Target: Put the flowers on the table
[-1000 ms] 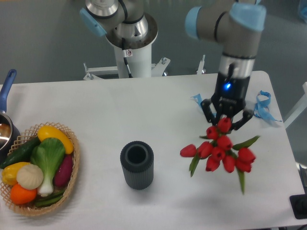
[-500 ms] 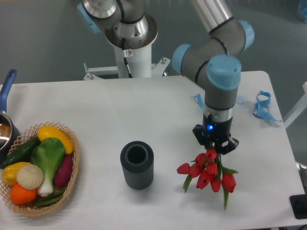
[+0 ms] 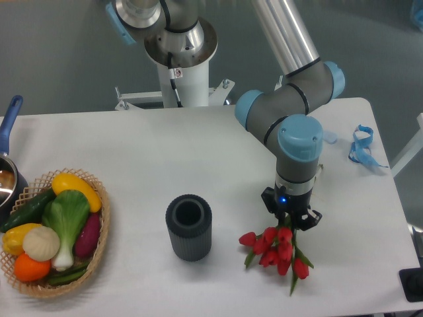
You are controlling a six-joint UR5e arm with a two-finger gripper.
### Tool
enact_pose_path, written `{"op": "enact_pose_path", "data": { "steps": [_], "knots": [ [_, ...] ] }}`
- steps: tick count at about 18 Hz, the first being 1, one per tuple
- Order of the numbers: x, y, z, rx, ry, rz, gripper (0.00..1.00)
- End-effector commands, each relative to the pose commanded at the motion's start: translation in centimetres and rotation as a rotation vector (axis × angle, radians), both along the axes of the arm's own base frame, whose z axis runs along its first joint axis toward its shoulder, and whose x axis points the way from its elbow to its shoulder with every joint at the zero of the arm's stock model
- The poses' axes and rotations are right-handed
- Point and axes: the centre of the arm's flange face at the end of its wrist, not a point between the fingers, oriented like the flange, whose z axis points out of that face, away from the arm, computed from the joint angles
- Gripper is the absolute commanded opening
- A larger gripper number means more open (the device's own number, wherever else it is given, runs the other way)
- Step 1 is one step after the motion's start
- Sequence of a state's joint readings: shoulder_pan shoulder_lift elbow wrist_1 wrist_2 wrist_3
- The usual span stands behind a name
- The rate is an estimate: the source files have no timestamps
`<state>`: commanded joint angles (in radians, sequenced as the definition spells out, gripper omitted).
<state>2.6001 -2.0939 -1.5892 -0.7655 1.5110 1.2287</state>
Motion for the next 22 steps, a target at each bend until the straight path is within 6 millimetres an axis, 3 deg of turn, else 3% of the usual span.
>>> {"op": "enact_pose_path", "data": {
  "steps": [4,5,8,11,13,16,17,20,22],
  "knots": [
    [-1.7,-0.9,5.2,0.038,0.079,0.025,1.0],
    [-1.9,-1.5,7.4,0.048,0.107,0.035,1.0],
    [-3.2,-4.8,14.4,0.041,0.153,0.06,1.0],
    [-4.9,-7.4,17.0,-0.038,0.093,-0.035,1.0],
    [-5.3,-10.7,20.5,-0.076,0.099,-0.113,1.0],
    [-7.0,-16.2,21.1,-0.129,0.061,-0.22,1.0],
    [-7.3,-19.4,22.0,-0.131,0.065,-0.265,1.0],
    [-7.5,-24.4,22.5,-0.066,0.075,-0.299,1.0],
    [-7.7,-26.3,22.8,-0.036,0.074,-0.311,1.0]
  ]
}}
